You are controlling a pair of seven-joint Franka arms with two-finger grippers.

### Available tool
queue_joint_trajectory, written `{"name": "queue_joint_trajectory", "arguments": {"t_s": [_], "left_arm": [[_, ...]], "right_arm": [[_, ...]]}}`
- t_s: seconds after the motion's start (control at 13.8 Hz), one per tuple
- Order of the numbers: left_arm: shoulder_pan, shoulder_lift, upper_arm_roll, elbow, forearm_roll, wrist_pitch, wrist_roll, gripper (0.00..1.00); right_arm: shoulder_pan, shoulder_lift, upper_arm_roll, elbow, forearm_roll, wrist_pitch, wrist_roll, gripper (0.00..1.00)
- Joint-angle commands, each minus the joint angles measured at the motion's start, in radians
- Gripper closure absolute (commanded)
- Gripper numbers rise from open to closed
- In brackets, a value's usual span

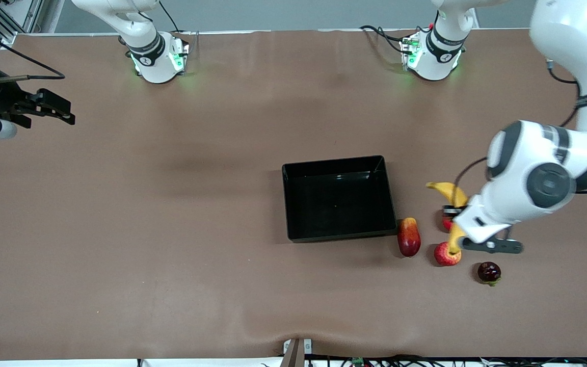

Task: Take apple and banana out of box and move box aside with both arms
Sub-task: 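Carry the banana beside the apples and release it on the table, then reach the right gripper to the tray rim while the left gripper withdraws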

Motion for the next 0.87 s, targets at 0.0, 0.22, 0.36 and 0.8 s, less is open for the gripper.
{"name": "queue_joint_trajectory", "arguments": {"t_s": [0.0,0.22,0.36,0.8], "left_arm": [[0.099,-0.030,-0.008,-0.118,-0.010,0.068,0.125,1.00],[0.179,-0.019,-0.006,-0.250,-0.003,0.261,0.269,1.00],[0.188,0.016,0.001,-0.278,0.033,0.335,0.298,1.00],[0.224,0.105,-0.002,-0.280,0.174,0.421,0.300,1.00]], "right_arm": [[-0.009,-0.004,0.004,0.000,0.013,0.002,0.012,0.00],[0.012,0.038,0.007,0.017,0.018,0.000,0.006,0.00],[0.107,0.047,0.010,0.029,0.016,0.006,0.015,0.00],[0.258,0.321,0.010,0.129,0.061,0.079,0.003,0.00]]}}
